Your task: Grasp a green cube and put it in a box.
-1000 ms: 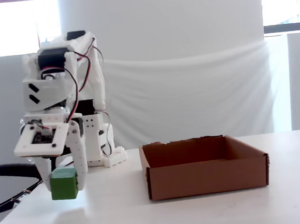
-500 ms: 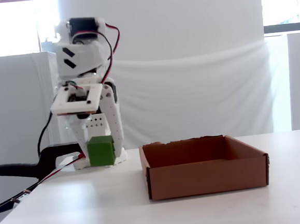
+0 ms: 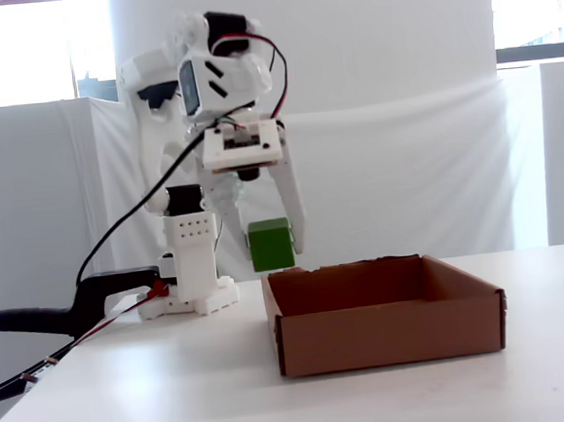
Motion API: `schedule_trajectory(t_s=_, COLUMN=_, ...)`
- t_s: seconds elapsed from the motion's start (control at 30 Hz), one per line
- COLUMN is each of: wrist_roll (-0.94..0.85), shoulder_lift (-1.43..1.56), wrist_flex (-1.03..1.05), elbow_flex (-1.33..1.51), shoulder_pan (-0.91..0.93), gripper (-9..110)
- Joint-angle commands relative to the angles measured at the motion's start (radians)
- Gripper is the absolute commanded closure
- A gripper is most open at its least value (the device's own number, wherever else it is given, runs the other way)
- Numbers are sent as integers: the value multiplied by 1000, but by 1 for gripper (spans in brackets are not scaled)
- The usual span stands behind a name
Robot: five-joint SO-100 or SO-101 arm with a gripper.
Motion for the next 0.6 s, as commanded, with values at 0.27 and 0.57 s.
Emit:
schedule_trajectory(t_s=0.27, wrist_roll=54, shoulder_lift=40, wrist_flex=-215, elbow_flex=121, shoulder_pan=-187, gripper=87)
schedule_trajectory(t_s=0.57, wrist_roll=57, shoulder_lift=44, wrist_flex=-485, elbow_flex=370, shoulder_pan=-232, gripper=87)
